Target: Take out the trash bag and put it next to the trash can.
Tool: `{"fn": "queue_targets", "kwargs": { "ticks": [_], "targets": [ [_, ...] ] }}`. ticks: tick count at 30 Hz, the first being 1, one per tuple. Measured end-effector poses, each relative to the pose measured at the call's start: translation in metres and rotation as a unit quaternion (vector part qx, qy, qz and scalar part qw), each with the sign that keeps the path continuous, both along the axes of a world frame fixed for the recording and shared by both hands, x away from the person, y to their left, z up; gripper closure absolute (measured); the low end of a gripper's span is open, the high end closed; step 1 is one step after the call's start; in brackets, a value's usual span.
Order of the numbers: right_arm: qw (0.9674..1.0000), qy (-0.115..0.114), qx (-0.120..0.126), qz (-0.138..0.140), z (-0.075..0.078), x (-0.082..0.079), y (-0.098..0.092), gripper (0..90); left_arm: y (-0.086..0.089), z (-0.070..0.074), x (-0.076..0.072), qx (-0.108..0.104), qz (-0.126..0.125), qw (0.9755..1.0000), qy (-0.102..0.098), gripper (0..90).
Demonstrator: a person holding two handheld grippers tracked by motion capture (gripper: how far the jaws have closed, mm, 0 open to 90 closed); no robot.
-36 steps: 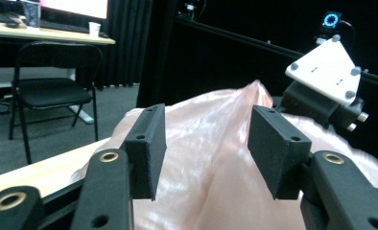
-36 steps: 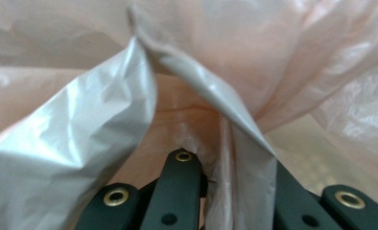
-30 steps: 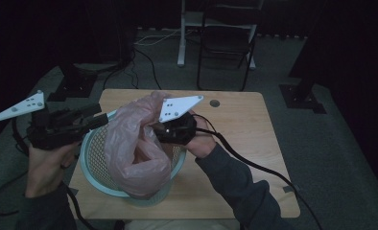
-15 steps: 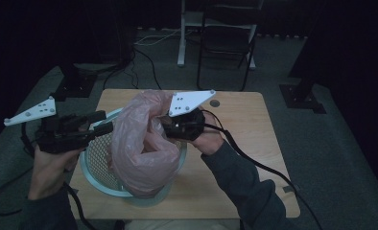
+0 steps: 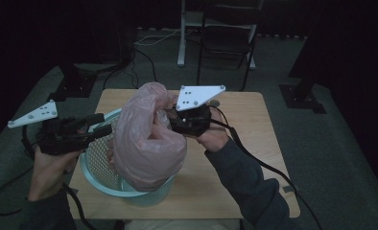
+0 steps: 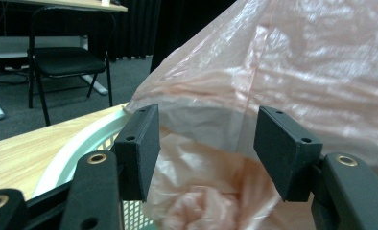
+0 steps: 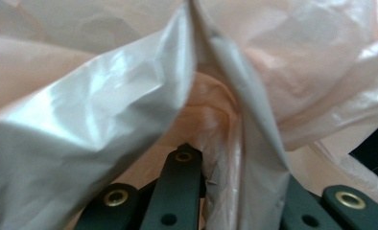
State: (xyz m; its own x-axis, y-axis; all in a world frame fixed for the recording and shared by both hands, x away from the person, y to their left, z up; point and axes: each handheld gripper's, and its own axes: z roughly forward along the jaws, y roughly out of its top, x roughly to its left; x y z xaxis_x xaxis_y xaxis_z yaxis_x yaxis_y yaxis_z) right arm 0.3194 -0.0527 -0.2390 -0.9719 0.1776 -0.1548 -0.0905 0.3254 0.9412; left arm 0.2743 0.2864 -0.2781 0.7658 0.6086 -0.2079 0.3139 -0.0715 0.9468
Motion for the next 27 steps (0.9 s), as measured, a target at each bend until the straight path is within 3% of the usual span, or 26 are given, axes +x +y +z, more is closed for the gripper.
{"fn": "queue_targets", "kwargs": {
  "ticks": [16,27],
  "targets": [
    [0.9998,-0.018,0.002,0.000,0.014,-0.007,-0.003,88.8,0.002,-0.006,0.002,0.005,0.004,0.9999,0.010,41.9],
    [0.9995,-0.023,0.023,-0.004,0.023,-0.008,-0.010,88.9,0.005,-0.007,0.003,0.004,0.007,0.9999,0.013,41.7]
  ]
}}
